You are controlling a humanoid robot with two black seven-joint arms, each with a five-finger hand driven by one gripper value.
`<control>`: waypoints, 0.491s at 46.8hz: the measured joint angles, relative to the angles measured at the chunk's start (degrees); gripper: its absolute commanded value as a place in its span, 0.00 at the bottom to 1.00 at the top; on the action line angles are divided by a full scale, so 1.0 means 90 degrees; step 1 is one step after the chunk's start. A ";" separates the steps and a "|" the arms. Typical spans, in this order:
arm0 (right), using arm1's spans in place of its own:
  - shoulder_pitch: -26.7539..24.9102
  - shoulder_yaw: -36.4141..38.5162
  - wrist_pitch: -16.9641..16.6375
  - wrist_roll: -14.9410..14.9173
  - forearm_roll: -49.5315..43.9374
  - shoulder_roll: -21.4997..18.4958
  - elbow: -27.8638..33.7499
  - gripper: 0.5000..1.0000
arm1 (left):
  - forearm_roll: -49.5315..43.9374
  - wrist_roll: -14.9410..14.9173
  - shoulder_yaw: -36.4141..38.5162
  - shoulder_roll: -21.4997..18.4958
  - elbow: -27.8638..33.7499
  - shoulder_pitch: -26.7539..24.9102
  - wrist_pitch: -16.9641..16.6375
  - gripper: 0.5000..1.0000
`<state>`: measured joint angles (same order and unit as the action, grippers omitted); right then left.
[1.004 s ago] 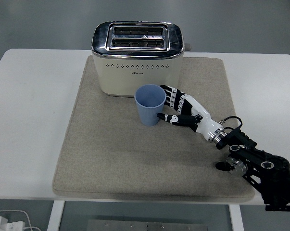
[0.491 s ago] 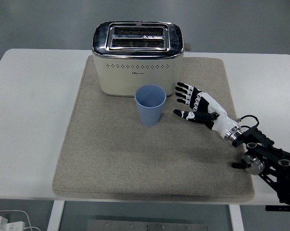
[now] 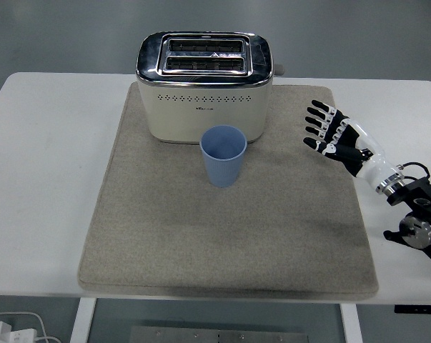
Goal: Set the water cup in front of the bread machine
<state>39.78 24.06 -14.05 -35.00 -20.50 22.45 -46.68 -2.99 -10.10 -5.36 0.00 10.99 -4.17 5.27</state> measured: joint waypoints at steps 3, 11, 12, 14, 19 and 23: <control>0.0017 0.0004 -0.0001 0.0000 0.0145 0.0026 0.0000 0.86 | 0.0000 0.0000 0.0000 0.0000 0.0009 -0.0001 0.0000 1.00; 0.0231 0.0190 -0.0001 0.0431 0.0730 0.0113 0.0001 0.86 | 0.0000 0.0000 0.0002 0.0000 0.0008 -0.0003 0.0000 1.00; 0.0252 0.0197 -0.0001 0.0473 0.0798 0.0115 0.0001 0.86 | 0.0000 0.0000 0.0002 0.0000 0.0007 -0.0001 0.0000 1.00; 0.0321 0.0204 -0.0001 0.0559 0.0908 0.0121 0.0001 0.86 | 0.0000 0.0000 0.0003 0.0000 0.0008 0.0000 0.0000 1.00; 0.0520 0.0257 0.0007 0.0750 0.1130 0.0139 0.0001 0.86 | 0.0000 -0.0001 0.0004 0.0000 0.0010 -0.0001 0.0000 1.00; 0.0677 0.0310 0.0062 0.0988 0.1356 0.0153 0.0002 0.86 | 0.0000 -0.0001 0.0005 0.0000 0.0017 -0.0005 0.0000 1.00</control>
<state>45.87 26.85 -13.49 -26.11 -8.29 23.83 -46.67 -2.99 -10.11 -5.32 0.00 11.15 -4.21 5.27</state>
